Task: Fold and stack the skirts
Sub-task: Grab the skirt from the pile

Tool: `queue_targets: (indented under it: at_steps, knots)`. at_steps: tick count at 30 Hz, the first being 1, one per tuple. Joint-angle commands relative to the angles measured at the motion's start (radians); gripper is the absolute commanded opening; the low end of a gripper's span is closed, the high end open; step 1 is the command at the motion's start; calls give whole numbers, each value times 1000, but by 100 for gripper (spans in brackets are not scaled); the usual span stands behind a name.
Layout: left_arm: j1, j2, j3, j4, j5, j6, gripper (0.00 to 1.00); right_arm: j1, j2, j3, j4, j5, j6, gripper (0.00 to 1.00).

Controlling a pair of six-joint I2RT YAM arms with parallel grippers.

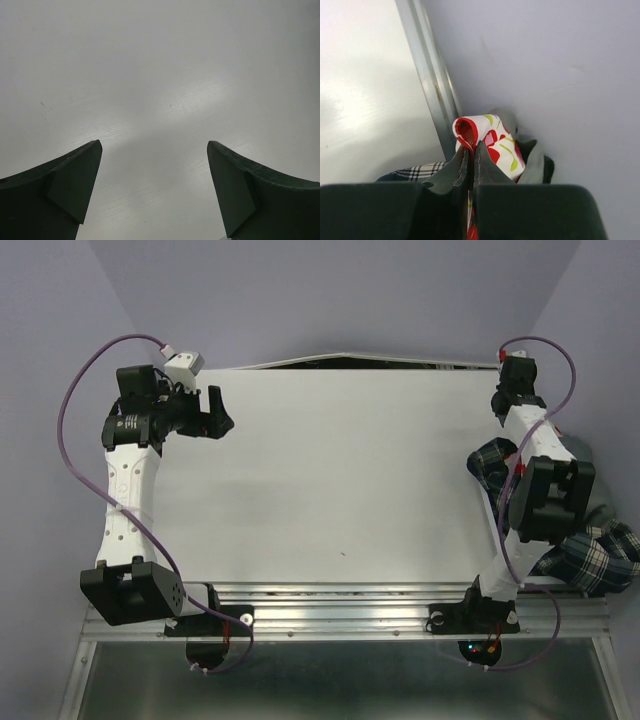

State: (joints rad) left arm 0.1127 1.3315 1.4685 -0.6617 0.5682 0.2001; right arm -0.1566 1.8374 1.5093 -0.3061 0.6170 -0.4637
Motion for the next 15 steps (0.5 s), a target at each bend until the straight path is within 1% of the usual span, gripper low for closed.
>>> queue_targets:
  at_steps: [1,4,5,7,8,11,12,14,15]
  knots:
    - [-4,-31,21,42,19,-5,99,-4,-116,115,58,-74,48,1]
    - [-4,-31,30,37,15,-2,99,-4,-167,147,29,-170,83,1]
    - [-4,-31,38,34,10,-1,99,-4,-208,161,28,-244,94,1]
    - [-4,-31,49,34,4,2,99,-4,-234,198,21,-304,108,1]
    - [-4,-29,59,36,2,2,99,-4,-248,227,0,-362,111,1]
    - [-4,-31,75,51,13,-8,99,-4,-256,363,-34,-454,154,1]
    - [-4,-31,79,54,18,-13,99,-4,-251,459,-47,-473,169,1]
    - [-4,-29,84,63,35,-18,99,-4,-236,569,-95,-534,219,1]
    - [-4,-29,84,68,38,-19,99,-4,-225,665,-105,-557,238,1]
